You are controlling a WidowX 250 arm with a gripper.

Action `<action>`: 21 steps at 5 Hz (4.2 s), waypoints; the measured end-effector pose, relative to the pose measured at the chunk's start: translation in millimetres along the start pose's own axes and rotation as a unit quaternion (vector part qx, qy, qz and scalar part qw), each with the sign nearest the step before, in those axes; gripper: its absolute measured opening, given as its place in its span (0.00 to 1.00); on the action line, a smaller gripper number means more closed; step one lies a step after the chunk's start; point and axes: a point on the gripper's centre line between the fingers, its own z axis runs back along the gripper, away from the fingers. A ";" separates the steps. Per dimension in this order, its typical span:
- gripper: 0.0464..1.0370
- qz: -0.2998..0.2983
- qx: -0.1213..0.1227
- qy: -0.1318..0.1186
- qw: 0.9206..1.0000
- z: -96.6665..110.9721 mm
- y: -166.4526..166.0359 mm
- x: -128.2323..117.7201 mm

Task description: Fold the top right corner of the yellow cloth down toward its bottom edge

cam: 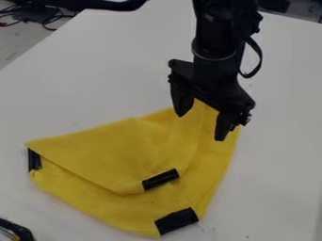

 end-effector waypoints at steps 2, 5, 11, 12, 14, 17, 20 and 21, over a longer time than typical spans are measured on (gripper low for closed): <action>0.96 -0.028 -0.031 0.009 0.999 -25.4 23.7 46.3; 0.96 -0.093 -0.049 0.021 0.994 -56.1 51.1 100.5; 0.64 -0.089 -0.100 0.031 0.991 -102.4 61.6 96.0; 0.35 -0.089 -0.101 0.029 0.990 -105.1 60.8 94.5; 0.02 -0.123 -0.086 0.009 0.989 -85.0 68.8 116.0; 0.02 -0.055 -0.019 -0.028 0.998 -22.0 55.2 62.0; 0.02 0.067 -0.009 -0.107 0.992 -10.0 29.0 -53.3; 0.02 0.096 -0.019 -0.116 0.988 -21.2 32.0 -75.9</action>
